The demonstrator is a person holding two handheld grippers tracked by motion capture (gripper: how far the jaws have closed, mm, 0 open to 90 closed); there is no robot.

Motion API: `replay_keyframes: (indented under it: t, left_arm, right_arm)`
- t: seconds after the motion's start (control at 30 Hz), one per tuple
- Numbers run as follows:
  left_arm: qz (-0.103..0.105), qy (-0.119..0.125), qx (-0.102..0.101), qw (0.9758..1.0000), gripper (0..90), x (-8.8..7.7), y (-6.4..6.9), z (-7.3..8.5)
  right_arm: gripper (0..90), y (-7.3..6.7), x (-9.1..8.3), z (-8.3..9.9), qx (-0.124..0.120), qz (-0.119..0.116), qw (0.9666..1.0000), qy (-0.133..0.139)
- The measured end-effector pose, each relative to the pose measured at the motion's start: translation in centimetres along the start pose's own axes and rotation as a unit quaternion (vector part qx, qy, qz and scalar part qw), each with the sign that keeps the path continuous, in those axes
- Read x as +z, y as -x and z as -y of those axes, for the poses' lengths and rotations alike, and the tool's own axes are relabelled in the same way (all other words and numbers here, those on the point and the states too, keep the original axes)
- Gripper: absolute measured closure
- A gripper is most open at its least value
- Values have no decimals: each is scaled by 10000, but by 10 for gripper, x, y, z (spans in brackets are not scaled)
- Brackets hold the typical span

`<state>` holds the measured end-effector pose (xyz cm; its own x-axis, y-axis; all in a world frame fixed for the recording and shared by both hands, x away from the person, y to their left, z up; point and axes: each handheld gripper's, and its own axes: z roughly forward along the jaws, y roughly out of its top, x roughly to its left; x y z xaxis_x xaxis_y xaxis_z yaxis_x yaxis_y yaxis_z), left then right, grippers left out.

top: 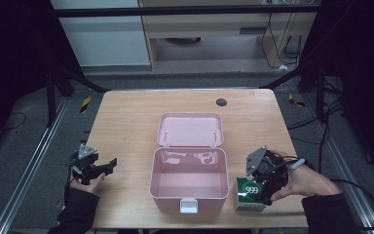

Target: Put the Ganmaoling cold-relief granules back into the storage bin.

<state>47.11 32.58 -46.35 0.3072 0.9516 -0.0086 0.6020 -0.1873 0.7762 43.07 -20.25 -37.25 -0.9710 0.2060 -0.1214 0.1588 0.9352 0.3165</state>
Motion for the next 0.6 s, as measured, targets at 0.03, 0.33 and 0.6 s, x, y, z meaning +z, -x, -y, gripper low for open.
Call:
replay_keyframes:
  t: [0.03,0.33,0.6]
  left_arm:
    - [-2,6,0,10000,211,0,0,0]
    - [-6,5,3,10000,211,0,0,0]
    - [-5,2,6,10000,211,0,0,0]
  right_arm:
    - [36,0,1,0,-20,-1,10000,-2]
    - [34,-3,12,4,-42,-50,10000,-57]
    - [34,-5,22,7,-72,-103,9999,-80]
